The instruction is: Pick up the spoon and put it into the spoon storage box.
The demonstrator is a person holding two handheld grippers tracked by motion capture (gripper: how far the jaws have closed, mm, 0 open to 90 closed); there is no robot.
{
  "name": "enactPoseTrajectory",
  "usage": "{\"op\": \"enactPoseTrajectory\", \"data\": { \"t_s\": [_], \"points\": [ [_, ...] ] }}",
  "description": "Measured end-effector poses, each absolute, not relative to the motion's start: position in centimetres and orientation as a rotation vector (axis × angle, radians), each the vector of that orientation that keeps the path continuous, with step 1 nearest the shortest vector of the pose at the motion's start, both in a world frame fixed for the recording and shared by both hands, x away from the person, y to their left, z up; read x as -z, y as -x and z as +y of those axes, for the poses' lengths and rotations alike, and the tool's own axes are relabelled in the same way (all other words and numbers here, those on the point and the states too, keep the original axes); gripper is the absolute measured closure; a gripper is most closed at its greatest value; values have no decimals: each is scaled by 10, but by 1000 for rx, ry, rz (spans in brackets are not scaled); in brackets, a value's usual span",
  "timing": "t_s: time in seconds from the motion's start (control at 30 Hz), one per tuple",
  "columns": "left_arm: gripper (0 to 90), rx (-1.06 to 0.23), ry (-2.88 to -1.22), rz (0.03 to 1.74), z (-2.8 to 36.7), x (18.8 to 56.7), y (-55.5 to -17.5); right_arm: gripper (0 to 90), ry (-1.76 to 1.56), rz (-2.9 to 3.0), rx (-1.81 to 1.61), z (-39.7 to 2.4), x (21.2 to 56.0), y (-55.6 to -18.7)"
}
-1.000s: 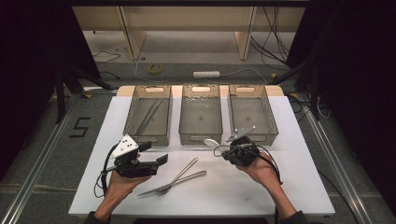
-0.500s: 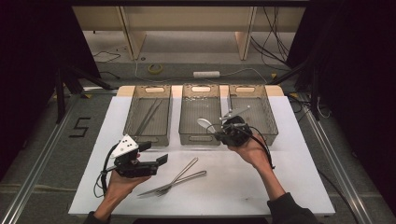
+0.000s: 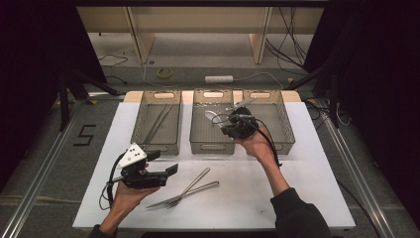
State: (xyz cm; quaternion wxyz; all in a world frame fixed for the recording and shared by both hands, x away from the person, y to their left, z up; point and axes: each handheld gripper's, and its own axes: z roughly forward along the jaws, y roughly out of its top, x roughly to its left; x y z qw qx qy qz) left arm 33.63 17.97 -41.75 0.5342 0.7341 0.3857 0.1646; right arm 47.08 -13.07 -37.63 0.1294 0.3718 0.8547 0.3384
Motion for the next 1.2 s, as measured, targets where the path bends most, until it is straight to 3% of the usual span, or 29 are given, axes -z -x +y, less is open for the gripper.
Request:
{"op": "enactPoseTrajectory", "data": {
  "t_s": [0.63,1.2],
  "points": [
    [165,-391,-1756,911,178,418,-335,863,-1194,2456,-954,-105,389,-510],
    [165,-386,-1764,906,177,418,-335,861,-1213,2508,-883,-91,409,-517]
  ]
}}
